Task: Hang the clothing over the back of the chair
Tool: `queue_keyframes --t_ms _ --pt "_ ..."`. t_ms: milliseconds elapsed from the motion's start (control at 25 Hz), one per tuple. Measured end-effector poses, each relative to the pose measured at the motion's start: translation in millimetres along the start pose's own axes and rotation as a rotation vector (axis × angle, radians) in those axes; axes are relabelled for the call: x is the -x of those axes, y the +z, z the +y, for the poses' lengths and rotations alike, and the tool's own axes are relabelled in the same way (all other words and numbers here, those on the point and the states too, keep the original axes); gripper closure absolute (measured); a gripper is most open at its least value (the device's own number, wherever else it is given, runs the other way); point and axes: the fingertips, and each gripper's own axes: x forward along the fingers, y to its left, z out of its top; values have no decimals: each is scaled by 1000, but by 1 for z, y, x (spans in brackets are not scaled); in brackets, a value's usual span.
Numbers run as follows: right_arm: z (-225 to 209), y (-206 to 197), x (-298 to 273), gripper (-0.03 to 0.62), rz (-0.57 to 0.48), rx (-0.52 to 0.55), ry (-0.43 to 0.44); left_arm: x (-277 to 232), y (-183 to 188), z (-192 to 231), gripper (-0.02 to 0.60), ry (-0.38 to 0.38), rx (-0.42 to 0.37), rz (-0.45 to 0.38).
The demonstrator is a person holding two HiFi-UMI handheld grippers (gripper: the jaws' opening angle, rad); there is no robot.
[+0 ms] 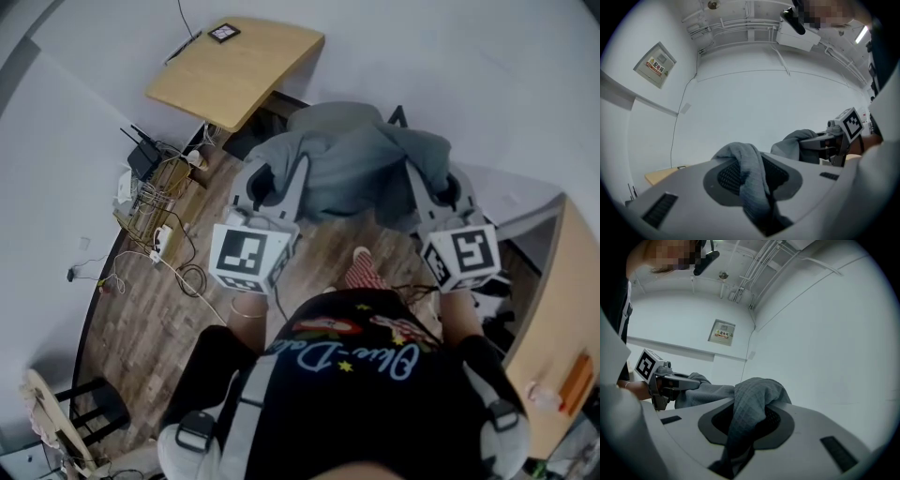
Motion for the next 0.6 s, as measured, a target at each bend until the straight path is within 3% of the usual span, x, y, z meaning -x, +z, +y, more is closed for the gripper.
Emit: queue_keyframes --t_ms 600 --pt "-71 23 -119 523 -53 44 64 -103 35 68 485 100 -59 -60"
